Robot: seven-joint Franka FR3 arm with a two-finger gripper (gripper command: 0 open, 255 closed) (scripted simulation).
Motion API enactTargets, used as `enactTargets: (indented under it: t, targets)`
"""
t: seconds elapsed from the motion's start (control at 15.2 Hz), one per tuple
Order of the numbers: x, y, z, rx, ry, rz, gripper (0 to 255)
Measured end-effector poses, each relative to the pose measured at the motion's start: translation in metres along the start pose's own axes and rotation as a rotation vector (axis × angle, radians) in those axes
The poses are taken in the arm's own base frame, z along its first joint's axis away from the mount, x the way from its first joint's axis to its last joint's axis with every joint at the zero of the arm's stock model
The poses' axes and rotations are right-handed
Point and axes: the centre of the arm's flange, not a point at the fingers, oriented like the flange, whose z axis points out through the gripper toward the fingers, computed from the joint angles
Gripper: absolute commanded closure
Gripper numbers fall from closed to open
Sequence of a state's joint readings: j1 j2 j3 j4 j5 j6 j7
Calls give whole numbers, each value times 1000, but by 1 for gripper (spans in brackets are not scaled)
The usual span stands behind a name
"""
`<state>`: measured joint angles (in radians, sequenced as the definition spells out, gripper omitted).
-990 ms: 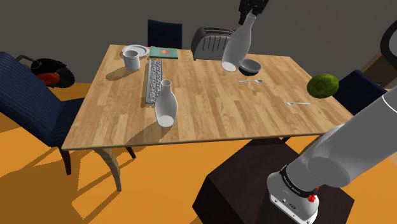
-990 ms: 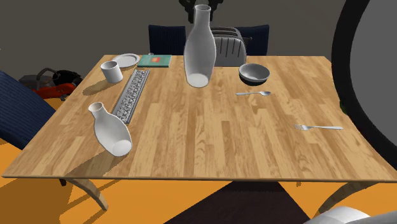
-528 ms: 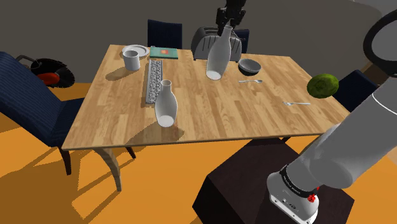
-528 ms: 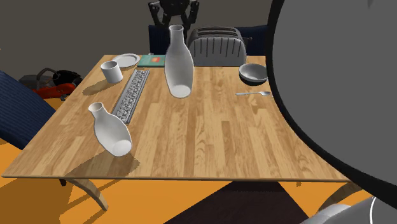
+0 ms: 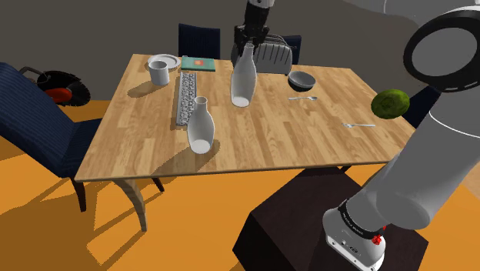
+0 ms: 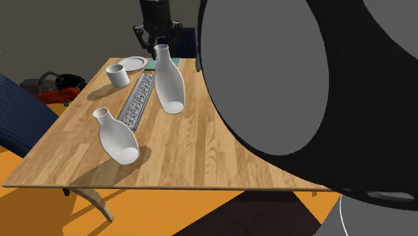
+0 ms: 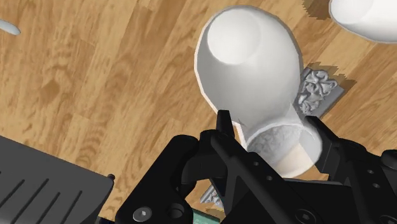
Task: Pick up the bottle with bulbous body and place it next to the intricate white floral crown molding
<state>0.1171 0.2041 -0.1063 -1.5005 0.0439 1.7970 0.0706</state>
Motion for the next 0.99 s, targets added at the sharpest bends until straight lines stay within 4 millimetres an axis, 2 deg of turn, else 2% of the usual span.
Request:
enactTargets:
  t: [0.33, 0.46, 0.99]
  targets:
    - [23, -37, 43, 0, 0, 0, 255]
    - [25, -43, 55, 0, 0, 0, 255]
    - [23, -43, 98, 0, 0, 1, 255]
